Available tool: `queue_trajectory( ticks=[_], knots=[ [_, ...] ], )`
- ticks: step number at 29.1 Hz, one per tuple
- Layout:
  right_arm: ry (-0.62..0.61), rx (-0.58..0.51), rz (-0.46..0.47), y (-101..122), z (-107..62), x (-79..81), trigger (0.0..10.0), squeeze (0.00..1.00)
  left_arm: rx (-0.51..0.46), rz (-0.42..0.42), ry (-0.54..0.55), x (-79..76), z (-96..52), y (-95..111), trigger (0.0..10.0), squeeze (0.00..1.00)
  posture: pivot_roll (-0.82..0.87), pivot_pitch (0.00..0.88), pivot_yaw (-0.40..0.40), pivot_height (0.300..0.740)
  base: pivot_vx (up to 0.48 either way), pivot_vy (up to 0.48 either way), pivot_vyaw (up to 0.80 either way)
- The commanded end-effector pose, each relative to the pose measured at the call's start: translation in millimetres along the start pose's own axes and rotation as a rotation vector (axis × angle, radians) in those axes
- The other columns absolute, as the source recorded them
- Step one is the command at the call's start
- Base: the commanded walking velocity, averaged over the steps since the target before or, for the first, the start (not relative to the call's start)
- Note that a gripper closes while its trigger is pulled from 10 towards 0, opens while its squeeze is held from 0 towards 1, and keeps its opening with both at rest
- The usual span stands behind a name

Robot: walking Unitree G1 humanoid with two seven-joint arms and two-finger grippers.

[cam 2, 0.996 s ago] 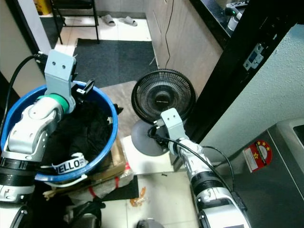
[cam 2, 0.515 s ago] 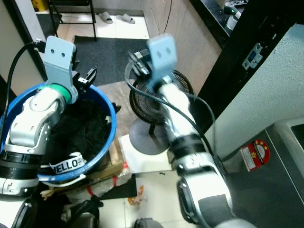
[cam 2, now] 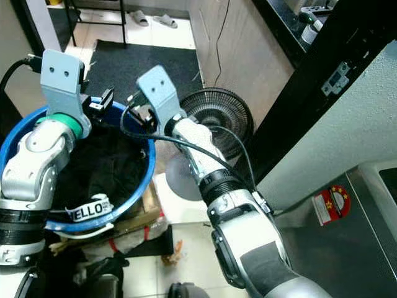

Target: Clothes washing

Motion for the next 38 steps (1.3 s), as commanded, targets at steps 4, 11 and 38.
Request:
queue_trajectory(
  ticks=[4, 11, 38],
  knots=[
    [0.045, -0.001, -0.014, -0.3, 2.6, 8.7, 10.0, 0.0, 0.08, -0.037, 0.022, 3.6, -4.0, -15.0, 10.0, 0.0, 0.07, 0.122, -0.083, 0.74, 0.0, 0.0, 0.0],
    [0.053, -0.013, -0.01, 0.4, 2.7, 12.7, 10.0, 0.0, 0.387, -0.288, 0.247, 58.6, -24.7, -58.5, 10.0, 0.0, 0.08, 0.114, -0.072, 0.74, 0.0, 0.0, 0.0],
    [-0.018, 0.029, -0.002, -17.3, -12.0, -10.9, 10.0, 0.0, 0.417, -0.143, 0.213, 82.5, -49.5, -60.0, 10.0, 0.0, 0.08, 0.101, -0.059, 0.74, 0.0, 0.0, 0.0]
  ],
)
Point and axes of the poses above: a point about 5 cm out from each wrist's last joint towards the gripper, its own z axis pointing out of the wrist towards the gripper, its own y axis along the axis of the wrist's last joint, x = y × z, the point moved 3 cm from there along z, pointing out of the wrist towards the gripper, and after that the axes turned 14 degrees about -z, right-handed, at the moved point
